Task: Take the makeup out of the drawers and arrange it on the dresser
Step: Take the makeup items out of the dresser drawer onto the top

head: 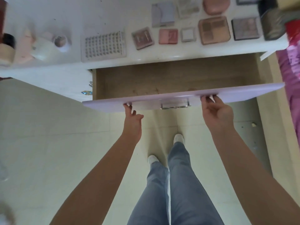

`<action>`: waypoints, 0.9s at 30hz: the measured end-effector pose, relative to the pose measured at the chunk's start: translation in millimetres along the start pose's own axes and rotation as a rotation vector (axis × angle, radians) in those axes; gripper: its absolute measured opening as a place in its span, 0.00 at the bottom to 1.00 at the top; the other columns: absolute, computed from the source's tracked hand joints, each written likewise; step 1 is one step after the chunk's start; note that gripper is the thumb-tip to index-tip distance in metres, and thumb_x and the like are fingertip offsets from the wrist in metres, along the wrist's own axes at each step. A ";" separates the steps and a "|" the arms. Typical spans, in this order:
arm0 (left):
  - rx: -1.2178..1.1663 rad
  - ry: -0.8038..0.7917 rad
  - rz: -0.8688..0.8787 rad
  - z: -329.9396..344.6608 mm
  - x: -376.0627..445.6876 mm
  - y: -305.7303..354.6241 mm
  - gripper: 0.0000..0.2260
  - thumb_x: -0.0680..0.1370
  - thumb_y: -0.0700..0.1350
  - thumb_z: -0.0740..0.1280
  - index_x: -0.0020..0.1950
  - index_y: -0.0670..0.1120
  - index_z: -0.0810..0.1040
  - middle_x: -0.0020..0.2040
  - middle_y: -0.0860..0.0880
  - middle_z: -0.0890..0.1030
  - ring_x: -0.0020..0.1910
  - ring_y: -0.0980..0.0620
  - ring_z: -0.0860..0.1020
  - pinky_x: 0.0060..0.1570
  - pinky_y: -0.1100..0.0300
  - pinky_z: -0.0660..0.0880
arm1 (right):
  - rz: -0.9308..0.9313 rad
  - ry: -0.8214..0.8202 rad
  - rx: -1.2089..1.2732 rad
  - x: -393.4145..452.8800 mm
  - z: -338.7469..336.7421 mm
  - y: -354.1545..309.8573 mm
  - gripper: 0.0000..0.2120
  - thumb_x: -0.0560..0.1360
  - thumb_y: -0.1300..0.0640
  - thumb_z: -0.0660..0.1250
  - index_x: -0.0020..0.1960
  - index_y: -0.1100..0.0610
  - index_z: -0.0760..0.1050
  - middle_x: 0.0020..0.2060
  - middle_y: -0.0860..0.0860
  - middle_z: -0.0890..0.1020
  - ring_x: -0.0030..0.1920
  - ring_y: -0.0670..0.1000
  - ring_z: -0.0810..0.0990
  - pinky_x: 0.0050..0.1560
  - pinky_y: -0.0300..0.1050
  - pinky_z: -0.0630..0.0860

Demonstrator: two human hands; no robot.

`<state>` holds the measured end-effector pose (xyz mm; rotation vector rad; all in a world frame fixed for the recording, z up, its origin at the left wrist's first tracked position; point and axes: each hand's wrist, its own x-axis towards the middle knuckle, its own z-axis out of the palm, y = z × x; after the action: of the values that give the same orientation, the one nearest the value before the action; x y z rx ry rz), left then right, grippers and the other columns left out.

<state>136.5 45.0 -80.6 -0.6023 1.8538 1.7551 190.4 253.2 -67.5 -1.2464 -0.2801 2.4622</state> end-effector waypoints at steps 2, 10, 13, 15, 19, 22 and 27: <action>0.081 0.015 0.000 6.1 8.2 10.3 0.27 0.78 0.29 0.52 0.75 0.43 0.47 0.76 0.49 0.51 0.74 0.48 0.56 0.64 0.65 0.60 | 0.000 -0.005 -0.002 5.1 9.1 2.1 0.20 0.72 0.78 0.43 0.50 0.66 0.71 0.47 0.58 0.75 0.60 0.54 0.73 0.70 0.46 0.63; 0.054 0.045 -0.007 21.0 37.1 26.0 0.34 0.77 0.29 0.53 0.75 0.54 0.42 0.76 0.52 0.47 0.75 0.49 0.51 0.70 0.53 0.54 | -0.048 -0.070 -0.141 35.1 29.7 -2.7 0.25 0.73 0.78 0.45 0.66 0.64 0.65 0.49 0.53 0.77 0.48 0.49 0.79 0.57 0.44 0.74; 0.166 0.029 0.014 25.3 49.3 33.7 0.35 0.78 0.32 0.55 0.74 0.55 0.39 0.76 0.53 0.44 0.75 0.49 0.50 0.66 0.58 0.55 | -0.064 -0.078 -0.272 47.1 40.7 -1.2 0.26 0.74 0.78 0.44 0.66 0.62 0.64 0.50 0.51 0.75 0.54 0.48 0.75 0.63 0.44 0.68; 0.239 0.028 0.035 28.8 57.5 38.8 0.35 0.78 0.32 0.55 0.73 0.55 0.37 0.76 0.55 0.43 0.75 0.51 0.48 0.60 0.61 0.55 | -0.082 -0.094 -0.332 53.7 48.0 2.3 0.25 0.73 0.79 0.44 0.61 0.59 0.66 0.48 0.49 0.75 0.52 0.45 0.75 0.60 0.42 0.70; 0.306 0.033 0.072 32.8 76.9 51.0 0.36 0.77 0.31 0.55 0.74 0.53 0.36 0.76 0.55 0.44 0.74 0.52 0.50 0.58 0.63 0.55 | -0.140 -0.078 -0.424 70.7 63.5 10.1 0.20 0.77 0.73 0.48 0.53 0.52 0.69 0.44 0.44 0.72 0.46 0.41 0.72 0.44 0.31 0.70; 0.334 0.025 0.058 34.3 91.2 60.9 0.37 0.77 0.32 0.56 0.73 0.52 0.35 0.76 0.53 0.46 0.73 0.49 0.55 0.63 0.59 0.60 | -0.162 -0.078 -0.496 79.0 72.3 14.7 0.21 0.76 0.75 0.49 0.56 0.50 0.62 0.44 0.42 0.71 0.47 0.40 0.71 0.44 0.30 0.67; 0.313 0.015 0.010 38.5 97.7 56.9 0.39 0.76 0.32 0.57 0.72 0.56 0.32 0.76 0.51 0.49 0.73 0.45 0.56 0.67 0.56 0.57 | -0.180 -0.086 -0.635 86.3 66.1 18.3 0.28 0.74 0.77 0.47 0.64 0.50 0.60 0.59 0.44 0.66 0.62 0.45 0.67 0.60 0.36 0.64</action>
<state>27.6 89.9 -100.3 -0.4850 2.0883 1.4266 86.0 270.9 -98.0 -1.2615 -1.2139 2.3429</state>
